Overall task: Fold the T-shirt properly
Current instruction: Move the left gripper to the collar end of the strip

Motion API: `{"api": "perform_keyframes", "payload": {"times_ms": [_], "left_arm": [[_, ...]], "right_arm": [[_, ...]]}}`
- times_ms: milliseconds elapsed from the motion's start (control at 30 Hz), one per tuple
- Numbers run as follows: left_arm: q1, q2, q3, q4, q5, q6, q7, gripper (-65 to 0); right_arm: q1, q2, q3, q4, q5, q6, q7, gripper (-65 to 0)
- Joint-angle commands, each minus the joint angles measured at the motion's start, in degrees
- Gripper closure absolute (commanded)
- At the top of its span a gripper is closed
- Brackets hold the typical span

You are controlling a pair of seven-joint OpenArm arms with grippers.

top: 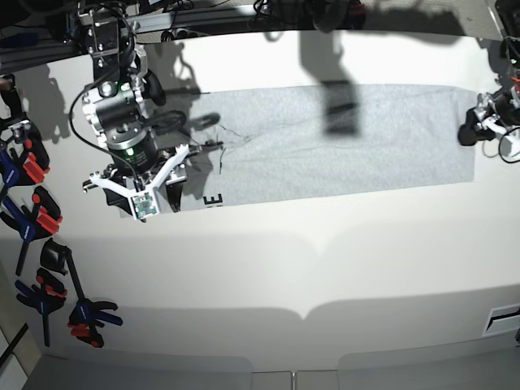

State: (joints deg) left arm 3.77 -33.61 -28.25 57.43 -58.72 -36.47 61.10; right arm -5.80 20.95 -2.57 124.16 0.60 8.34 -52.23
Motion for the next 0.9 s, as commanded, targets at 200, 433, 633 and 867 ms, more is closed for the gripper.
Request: {"api": "perform_keyframes", "payload": {"times_ms": [200, 433, 633, 867], "left_arm": [[0.02, -0.24, -0.11, 0.28, -7.61, -0.52, 7.17, -25.6], [0.02, -3.32, -0.11, 0.28, 1.27, -1.07, -2.62, -25.6], [0.02, -7.06, -0.17, 0.31, 1.49, 4.11, -8.70, -25.6], [0.00, -7.54, -0.17, 0.31, 4.00, 3.91, -10.34, -37.6]], "right_arm": [[0.85, 0.48, 0.26, 1.11, -0.24, -0.59, 0.70, -31.4], [0.85, 0.48, 0.26, 1.11, -0.26, -0.57, 0.52, -31.4], [0.85, 0.48, 0.26, 1.14, -0.26, -0.57, 0.46, -31.4], [0.85, 0.48, 0.26, 1.11, -0.26, -0.57, 0.15, -31.4]]}}
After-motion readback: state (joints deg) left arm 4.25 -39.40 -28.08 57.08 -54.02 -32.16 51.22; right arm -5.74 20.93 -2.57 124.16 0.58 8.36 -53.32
